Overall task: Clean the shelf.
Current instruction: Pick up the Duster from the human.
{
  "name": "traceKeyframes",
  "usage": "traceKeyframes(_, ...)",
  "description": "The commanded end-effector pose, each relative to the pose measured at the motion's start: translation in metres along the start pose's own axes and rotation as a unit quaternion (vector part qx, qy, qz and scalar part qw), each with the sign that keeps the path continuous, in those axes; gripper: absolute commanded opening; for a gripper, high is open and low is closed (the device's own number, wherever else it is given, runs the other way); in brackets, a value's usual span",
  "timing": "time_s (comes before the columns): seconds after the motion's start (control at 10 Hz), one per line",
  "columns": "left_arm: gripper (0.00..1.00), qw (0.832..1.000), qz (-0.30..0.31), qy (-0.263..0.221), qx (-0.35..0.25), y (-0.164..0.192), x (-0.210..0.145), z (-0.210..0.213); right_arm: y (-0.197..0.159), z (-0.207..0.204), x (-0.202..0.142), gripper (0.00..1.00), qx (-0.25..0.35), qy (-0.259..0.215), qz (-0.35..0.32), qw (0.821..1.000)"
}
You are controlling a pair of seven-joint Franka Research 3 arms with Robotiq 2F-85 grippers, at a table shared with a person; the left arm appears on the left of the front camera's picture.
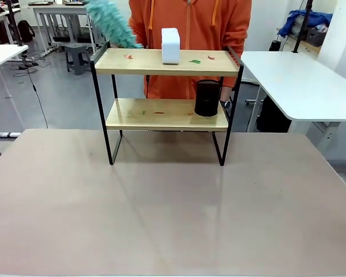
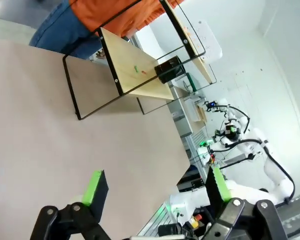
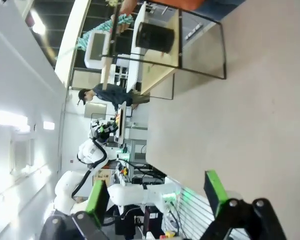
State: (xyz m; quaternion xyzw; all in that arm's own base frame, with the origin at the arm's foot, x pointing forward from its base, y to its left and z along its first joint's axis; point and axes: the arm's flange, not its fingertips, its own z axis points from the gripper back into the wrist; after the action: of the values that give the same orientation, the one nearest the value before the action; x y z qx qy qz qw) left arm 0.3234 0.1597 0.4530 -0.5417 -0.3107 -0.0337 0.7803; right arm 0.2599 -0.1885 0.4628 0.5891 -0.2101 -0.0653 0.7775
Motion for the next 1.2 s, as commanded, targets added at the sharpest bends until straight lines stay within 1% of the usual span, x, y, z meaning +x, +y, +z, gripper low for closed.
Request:
traceKeyframes(0.0, 1.00, 1.000, -0.016, 0.006, 0.001, -0.003, -0.001, 0.005, 0.001, 0.007, 0.001, 1.00, -0.005, 0.010, -0.001, 1.000)
traceKeyframes(0.5, 1.00, 1.000, -0.016, 0.006, 0.001, -0.003, -0.001, 0.005, 0.001, 0.007, 0.001, 1.00, -0.005, 0.010, -0.001, 1.000)
traceKeyframes(0.6, 1.00, 1.000, -0.004, 0.008, 0.008, -0.005, 0.000, 0.006, 0.001, 0.007, 0.001, 1.00, -0.005, 0.010, -0.001, 1.000)
traceKeyframes(0.7, 1.00, 0.999, 0.027, 0.031, -0.015, -0.009, 0.003, 0.004, 0.001, 0.007, 0.001, 1.00, -0.005, 0.010, -0.001, 1.000)
traceKeyframes(0.8, 1.00, 0.996, 0.078, 0.032, -0.020, -0.017, 0.021, -0.003, 0.001, 0.007, 0.001, 1.00, -0.005, 0.010, -0.001, 1.000)
traceKeyframes(0.9, 1.00, 0.991, 0.128, 0.040, -0.029, -0.026, 0.051, -0.012, 0.001, 0.007, 0.001, 1.00, -0.005, 0.010, -0.001, 1.000)
traceKeyframes(1.0, 1.00, 0.983, 0.161, 0.075, -0.053, -0.031, 0.093, -0.022, 0.001, 0.007, 0.001, 1.00, -0.005, 0.010, -0.001, 1.000)
traceKeyframes(1.1, 1.00, 0.977, 0.184, 0.088, -0.057, -0.032, 0.130, -0.036, 0.001, 0.007, 0.001, 1.00, -0.005, 0.010, -0.001, 1.000)
